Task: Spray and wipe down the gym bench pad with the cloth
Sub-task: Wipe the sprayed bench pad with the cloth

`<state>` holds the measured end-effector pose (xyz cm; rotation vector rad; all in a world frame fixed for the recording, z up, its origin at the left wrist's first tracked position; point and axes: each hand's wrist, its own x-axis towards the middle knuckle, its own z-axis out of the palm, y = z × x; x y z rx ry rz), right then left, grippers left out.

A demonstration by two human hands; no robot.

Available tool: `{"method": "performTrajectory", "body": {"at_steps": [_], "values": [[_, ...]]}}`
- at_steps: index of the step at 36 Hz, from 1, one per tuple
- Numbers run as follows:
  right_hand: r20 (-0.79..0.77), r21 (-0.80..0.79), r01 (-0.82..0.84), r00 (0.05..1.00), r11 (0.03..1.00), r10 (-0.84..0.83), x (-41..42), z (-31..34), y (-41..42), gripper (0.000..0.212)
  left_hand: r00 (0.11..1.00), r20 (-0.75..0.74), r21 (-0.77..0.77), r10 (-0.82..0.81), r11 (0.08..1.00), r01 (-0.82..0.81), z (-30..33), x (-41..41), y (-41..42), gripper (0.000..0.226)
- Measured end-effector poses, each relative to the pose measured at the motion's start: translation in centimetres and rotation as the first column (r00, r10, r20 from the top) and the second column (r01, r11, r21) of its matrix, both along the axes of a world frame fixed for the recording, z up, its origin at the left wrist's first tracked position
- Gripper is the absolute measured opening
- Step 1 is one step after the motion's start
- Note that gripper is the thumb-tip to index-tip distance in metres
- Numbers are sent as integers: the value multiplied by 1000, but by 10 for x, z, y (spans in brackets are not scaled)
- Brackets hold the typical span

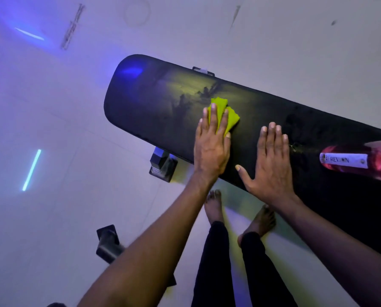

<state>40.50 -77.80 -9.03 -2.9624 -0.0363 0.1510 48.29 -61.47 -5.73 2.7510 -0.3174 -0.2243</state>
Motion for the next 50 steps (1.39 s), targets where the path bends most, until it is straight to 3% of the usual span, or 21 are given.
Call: {"method": "performTrajectory", "body": {"at_steps": [3,6,8,11,13,16,18,22,25,30,35,37,41,43,50], "values": [[2,-4,16,1000,1000,-16,5,1,-1,110,1000,-15,-34,-27,999,27,11,19,15,55],[3,1,31,1000,1000,-31,6,3,-1,108,977,-46,-182,209,960,-214,32,49,45,53],[-6,7,34,999,999,-34,7,5,2,107,958,-27,-264,284,923,-281,47,62,60,52],[-16,18,38,999,999,-38,7,8,9,106,972,74,-374,223,910,-180,59,66,61,45],[-19,27,38,999,999,-37,9,10,13,106,992,51,-404,119,911,-89,54,64,47,48],[-11,36,19,1000,999,-19,14,10,18,106,979,-169,-198,-114,977,80,30,54,17,60],[-10,35,12,1000,999,-11,17,7,18,107,957,-210,0,-199,979,203,9,49,7,69],[-14,8,-4,1000,1000,5,20,-1,14,108,957,14,214,-289,936,279,-19,61,21,65],[-14,1,-22,1000,1000,22,19,-5,12,108,951,98,336,-293,909,246,-28,77,43,64],[-18,13,-10,1000,1000,10,18,-5,12,106,983,118,341,-137,936,90,-26,88,64,69],[-26,28,-2,1000,1000,3,19,-3,15,107,998,44,280,45,958,-56,-23,62,27,74],[-26,27,0,1000,1000,1,19,-3,15,107,999,37,269,26,963,-35,-23,54,12,74],[-21,21,-16,1000,1000,17,17,-5,11,106,971,67,264,-230,943,205,-28,79,27,69],[-22,21,-25,999,999,26,17,-7,9,106,964,86,267,-251,938,221,-28,96,42,69],[-17,38,34,999,999,-34,-4,-6,-1,103,993,51,207,107,972,-115,-17,88,10,55]]}}
